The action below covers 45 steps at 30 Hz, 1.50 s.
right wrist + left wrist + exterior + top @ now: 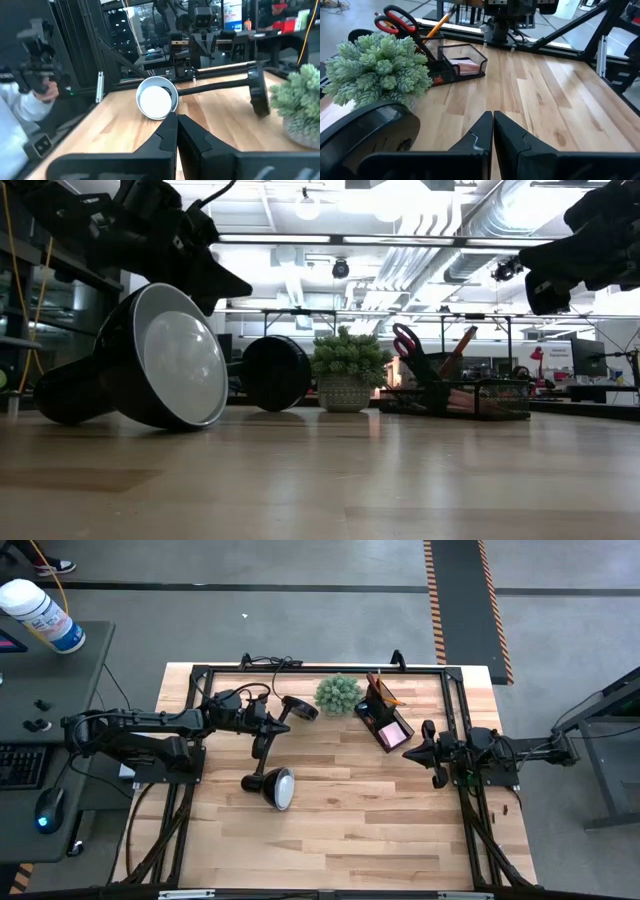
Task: Pick and place office supplies into organizer
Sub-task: Return to Home Position
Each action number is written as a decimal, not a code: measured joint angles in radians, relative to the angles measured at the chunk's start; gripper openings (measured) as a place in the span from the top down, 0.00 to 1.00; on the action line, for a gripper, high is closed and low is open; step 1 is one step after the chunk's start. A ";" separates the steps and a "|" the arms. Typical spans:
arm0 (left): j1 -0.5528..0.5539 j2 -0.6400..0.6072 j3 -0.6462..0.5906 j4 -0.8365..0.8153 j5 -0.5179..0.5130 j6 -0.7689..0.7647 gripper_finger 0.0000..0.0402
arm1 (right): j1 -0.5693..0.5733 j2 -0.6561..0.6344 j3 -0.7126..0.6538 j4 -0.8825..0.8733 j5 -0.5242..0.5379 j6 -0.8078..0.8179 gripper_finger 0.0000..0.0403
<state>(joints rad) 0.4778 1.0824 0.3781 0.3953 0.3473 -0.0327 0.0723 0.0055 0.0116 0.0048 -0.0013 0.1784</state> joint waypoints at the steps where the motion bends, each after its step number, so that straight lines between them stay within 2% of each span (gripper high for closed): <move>1: 0.000 0.000 0.000 0.001 0.000 -0.005 0.99 | 0.000 0.000 0.000 0.001 0.000 0.017 1.00; 8: 0.000 -0.007 0.000 -0.062 -0.002 0.003 0.99 | 0.000 0.000 0.000 0.004 -0.001 0.024 1.00; 13: 0.000 -0.083 -0.019 -0.114 -0.043 -0.020 1.00 | 0.000 0.000 0.000 0.004 -0.001 0.023 1.00; 20: 0.000 -0.325 -0.254 0.057 -0.044 -0.173 1.00 | 0.000 0.000 0.000 0.005 -0.001 0.023 1.00; 23: 0.000 -0.435 -0.322 0.079 -0.043 -0.234 1.00 | 0.000 0.000 0.000 0.005 0.000 0.023 1.00; 28: 0.000 -0.600 -0.370 0.024 -0.044 -0.263 1.00 | 0.000 0.000 0.000 0.006 0.000 0.023 1.00; 36: -0.001 -0.863 -0.370 -0.235 -0.157 -0.231 1.00 | 0.000 0.000 0.000 0.006 0.000 0.022 1.00; 40: -0.002 -1.014 -0.369 -0.364 -0.174 -0.233 1.00 | 0.000 0.000 0.000 0.006 0.000 0.022 0.99; 43: -0.027 -1.082 -0.368 -0.353 -0.173 -0.249 1.00 | 0.000 0.000 0.000 0.006 0.001 0.022 0.99; 45: -0.057 -1.075 -0.368 -0.361 -0.203 -0.252 1.00 | 0.000 0.000 0.000 0.006 0.001 0.022 0.99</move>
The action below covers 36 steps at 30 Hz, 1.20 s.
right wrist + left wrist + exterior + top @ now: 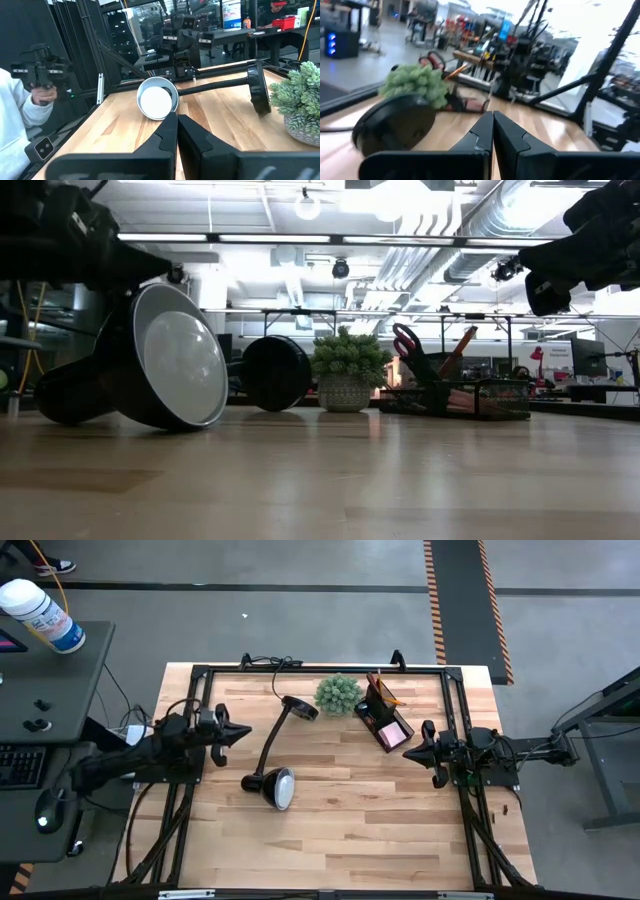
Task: Pick and place office supplies into organizer
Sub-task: Return to Home Position
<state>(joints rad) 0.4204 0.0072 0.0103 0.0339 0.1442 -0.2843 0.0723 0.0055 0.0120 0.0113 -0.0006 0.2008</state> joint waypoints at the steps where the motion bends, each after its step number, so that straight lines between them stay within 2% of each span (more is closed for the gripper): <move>1: -0.020 0.001 -0.001 -0.009 -0.024 -0.001 1.00 | 0.000 0.000 0.000 0.000 0.001 0.000 0.99; 6: -0.175 0.012 -0.002 -0.021 -0.182 0.017 1.00 | 0.000 0.000 0.000 0.000 0.001 0.000 1.00; 14: -0.393 0.010 -0.001 0.012 -0.352 0.087 1.00 | 0.000 0.001 0.000 0.000 0.001 0.000 0.98; 19: -0.456 0.010 -0.001 0.014 -0.357 0.147 1.00 | 0.000 0.001 0.000 0.000 0.001 0.000 1.00; 27: -0.453 0.006 -0.001 0.013 -0.345 0.147 1.00 | 0.000 0.001 0.000 0.000 0.001 0.000 0.99; 36: -0.453 0.006 -0.001 -0.004 -0.245 0.150 1.00 | 0.000 0.001 0.000 0.000 0.001 0.000 0.99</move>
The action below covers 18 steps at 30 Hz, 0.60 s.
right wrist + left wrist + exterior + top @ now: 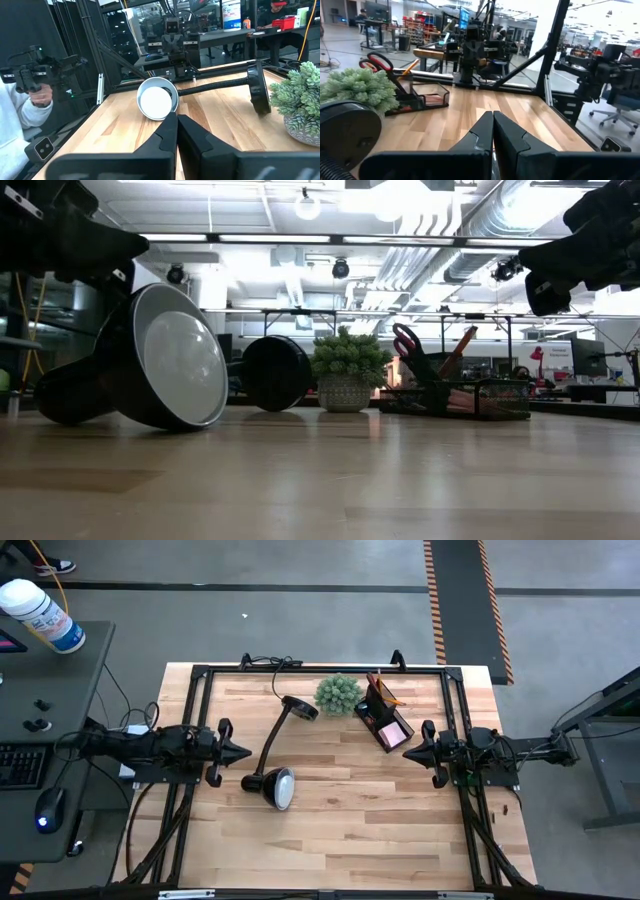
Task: Pick and place office supplies into organizer
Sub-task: Return to Home Position
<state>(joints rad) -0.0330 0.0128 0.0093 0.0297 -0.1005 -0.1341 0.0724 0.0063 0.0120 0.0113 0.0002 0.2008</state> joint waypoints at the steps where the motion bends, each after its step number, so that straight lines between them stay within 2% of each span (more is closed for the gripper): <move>1: 0.000 0.000 0.000 -0.001 0.002 0.003 1.00 | 0.000 0.000 0.000 0.000 0.000 0.000 0.99; 9: 0.000 0.000 0.000 0.000 0.001 0.001 1.00 | 0.000 0.000 0.000 0.000 0.000 0.000 0.99; 14: 0.000 0.000 0.000 -0.003 0.072 -0.001 1.00 | 0.000 0.000 0.000 0.000 0.000 0.000 1.00; 18: 0.000 0.000 0.000 -0.012 0.073 -0.001 0.99 | 0.000 0.000 0.000 0.000 0.000 0.000 0.99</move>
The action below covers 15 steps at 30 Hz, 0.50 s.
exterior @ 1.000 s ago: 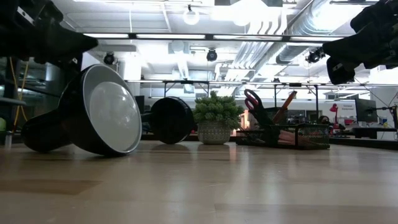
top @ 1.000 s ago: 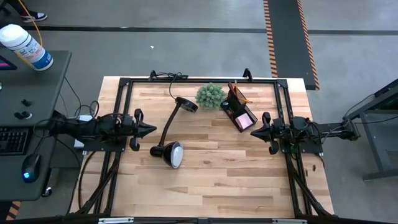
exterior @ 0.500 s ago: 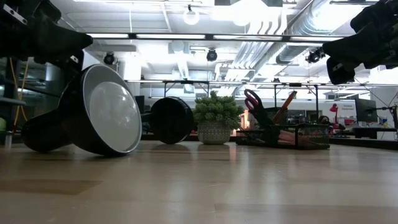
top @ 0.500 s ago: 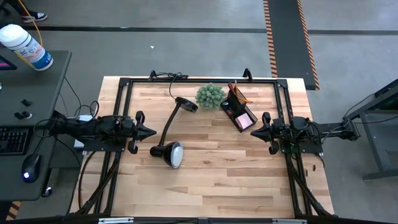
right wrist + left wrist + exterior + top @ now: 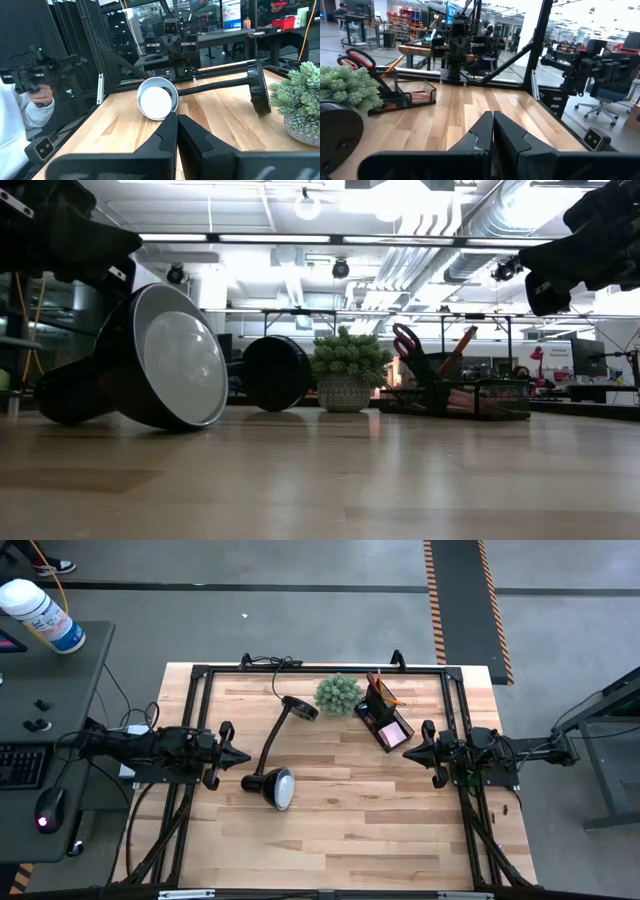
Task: Pick and place office supplies into organizer
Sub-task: Return to Home Position
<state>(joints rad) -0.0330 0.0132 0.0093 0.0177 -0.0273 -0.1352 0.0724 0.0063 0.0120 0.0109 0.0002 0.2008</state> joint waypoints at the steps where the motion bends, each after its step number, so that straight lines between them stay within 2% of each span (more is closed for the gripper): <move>1: 0.000 0.000 0.000 0.000 0.000 0.000 0.99 | 0.000 0.000 0.000 0.000 0.000 0.000 0.99; 15: 0.000 0.000 0.000 0.000 -0.003 0.000 1.00 | 0.000 0.000 0.000 0.000 0.000 0.000 1.00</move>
<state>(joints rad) -0.0330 0.0132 0.0093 0.0177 -0.0299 -0.1356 0.0727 0.0063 0.0120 0.0109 0.0002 0.2008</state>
